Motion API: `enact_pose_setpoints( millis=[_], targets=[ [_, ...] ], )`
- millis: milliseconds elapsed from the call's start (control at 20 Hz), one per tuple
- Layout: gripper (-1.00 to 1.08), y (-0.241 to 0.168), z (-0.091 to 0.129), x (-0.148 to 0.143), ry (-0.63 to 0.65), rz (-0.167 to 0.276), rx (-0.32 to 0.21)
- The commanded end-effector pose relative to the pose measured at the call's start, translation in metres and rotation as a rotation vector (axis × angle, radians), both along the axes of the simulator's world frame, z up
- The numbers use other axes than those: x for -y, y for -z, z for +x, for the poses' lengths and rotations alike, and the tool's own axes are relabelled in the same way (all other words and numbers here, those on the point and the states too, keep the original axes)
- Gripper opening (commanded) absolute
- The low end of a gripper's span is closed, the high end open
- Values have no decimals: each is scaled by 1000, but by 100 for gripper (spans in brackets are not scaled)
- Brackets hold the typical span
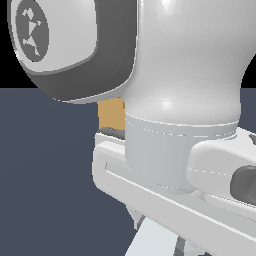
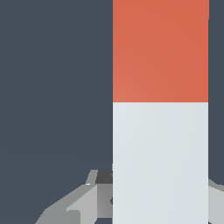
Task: Insert the peg into the horizontal hole in a box.
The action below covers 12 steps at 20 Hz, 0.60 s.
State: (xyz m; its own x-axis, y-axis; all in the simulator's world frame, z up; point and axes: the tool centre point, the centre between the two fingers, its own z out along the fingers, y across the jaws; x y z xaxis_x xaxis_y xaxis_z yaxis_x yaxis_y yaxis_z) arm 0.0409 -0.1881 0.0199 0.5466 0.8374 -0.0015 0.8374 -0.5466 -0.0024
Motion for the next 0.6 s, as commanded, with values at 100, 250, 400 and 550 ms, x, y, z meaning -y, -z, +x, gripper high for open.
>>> enact_pose_setpoints(
  millis=[100,250,400,550],
  targets=[
    [-100,-6,-1,-14,-16,0,2],
    [-100,-11,-4,-29,-34,0,2],
    [-100,-19,-9,-50,-58,0,2],
    [-100,-29,-16,-77,-89,0,2]
  ],
)
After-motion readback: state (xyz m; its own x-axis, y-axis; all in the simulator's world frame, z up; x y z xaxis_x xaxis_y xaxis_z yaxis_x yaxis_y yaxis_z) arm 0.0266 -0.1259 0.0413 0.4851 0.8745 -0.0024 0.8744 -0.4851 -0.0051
